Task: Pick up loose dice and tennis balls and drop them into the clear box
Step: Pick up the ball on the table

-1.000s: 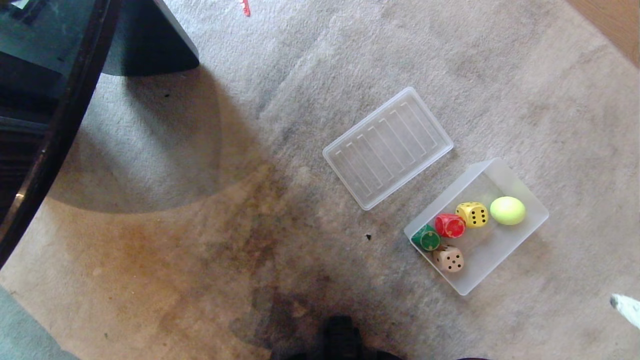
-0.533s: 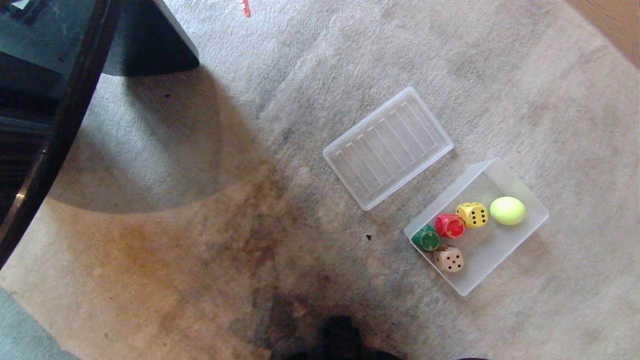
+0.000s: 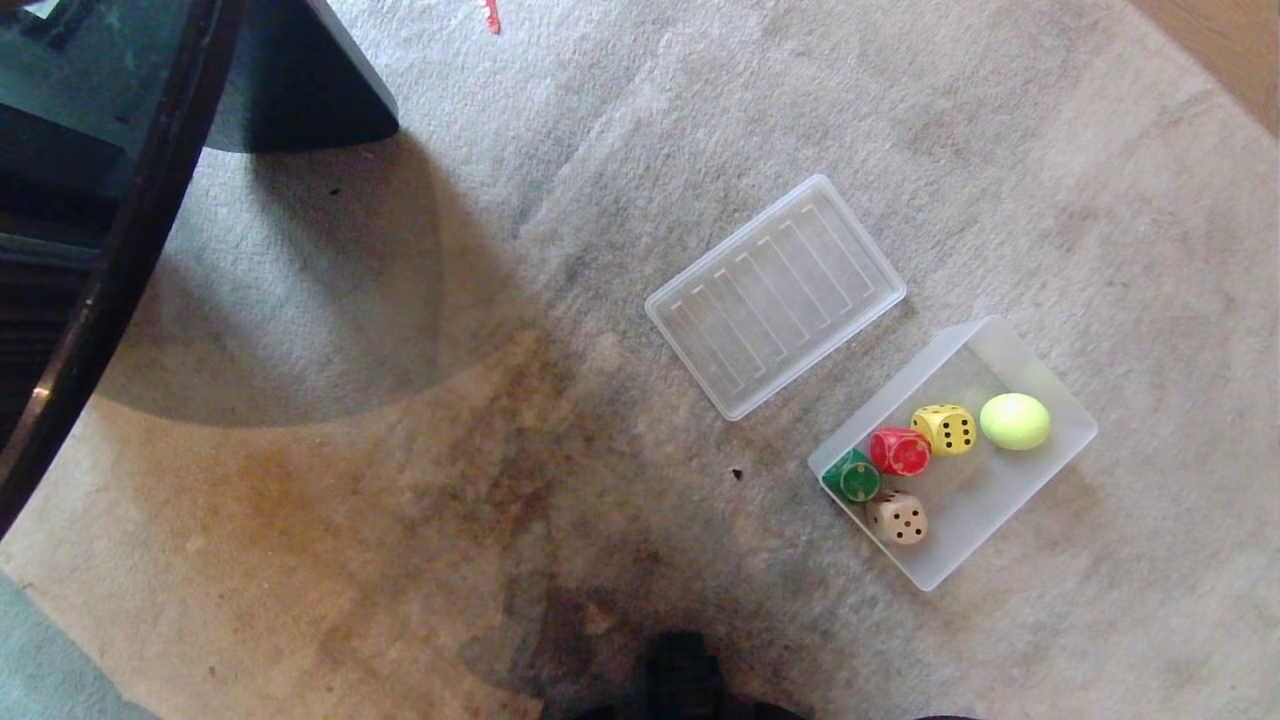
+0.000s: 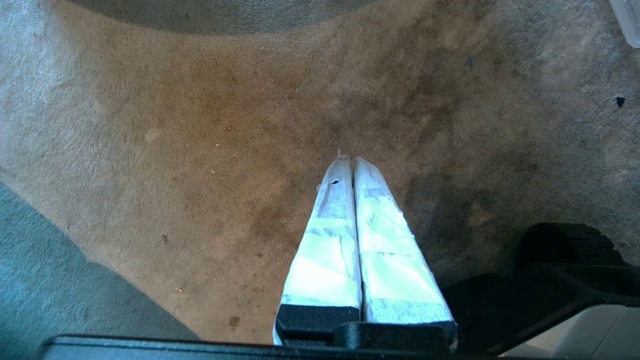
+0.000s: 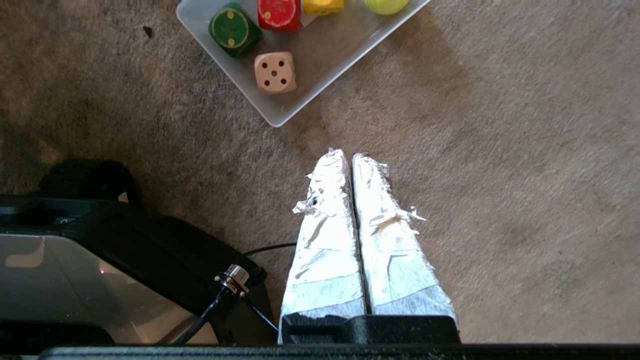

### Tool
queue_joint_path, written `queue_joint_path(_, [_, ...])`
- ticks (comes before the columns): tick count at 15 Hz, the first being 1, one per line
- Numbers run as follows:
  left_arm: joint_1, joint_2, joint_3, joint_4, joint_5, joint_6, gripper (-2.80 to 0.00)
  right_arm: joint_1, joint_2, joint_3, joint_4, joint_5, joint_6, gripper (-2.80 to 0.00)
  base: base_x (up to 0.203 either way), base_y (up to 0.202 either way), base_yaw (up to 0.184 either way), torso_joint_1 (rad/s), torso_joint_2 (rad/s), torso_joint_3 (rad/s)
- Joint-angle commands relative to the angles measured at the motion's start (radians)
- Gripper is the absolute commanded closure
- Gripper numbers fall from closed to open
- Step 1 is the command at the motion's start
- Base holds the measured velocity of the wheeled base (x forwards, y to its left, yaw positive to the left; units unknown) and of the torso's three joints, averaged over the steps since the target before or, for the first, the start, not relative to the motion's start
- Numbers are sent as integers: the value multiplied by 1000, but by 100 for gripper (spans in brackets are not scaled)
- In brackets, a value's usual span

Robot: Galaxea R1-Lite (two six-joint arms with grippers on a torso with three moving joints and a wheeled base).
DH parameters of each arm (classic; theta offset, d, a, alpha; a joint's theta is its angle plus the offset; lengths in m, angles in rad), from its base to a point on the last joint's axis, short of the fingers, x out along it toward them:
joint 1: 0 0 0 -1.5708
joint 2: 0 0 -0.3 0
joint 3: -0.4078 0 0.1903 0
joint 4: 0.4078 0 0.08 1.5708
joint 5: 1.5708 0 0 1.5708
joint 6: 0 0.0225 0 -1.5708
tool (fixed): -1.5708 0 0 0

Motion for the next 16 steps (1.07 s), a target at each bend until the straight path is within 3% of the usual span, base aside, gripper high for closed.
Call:
queue_joint_path(1, [0,0,2,2,1,0,0,0,-8,2,2,-3,6,0,0,0,0,0,0,0])
queue_joint_path(16, [0,2,2,0,1,0,0,0,-8,1,0,0,1,0,0,0,0,0,0,0])
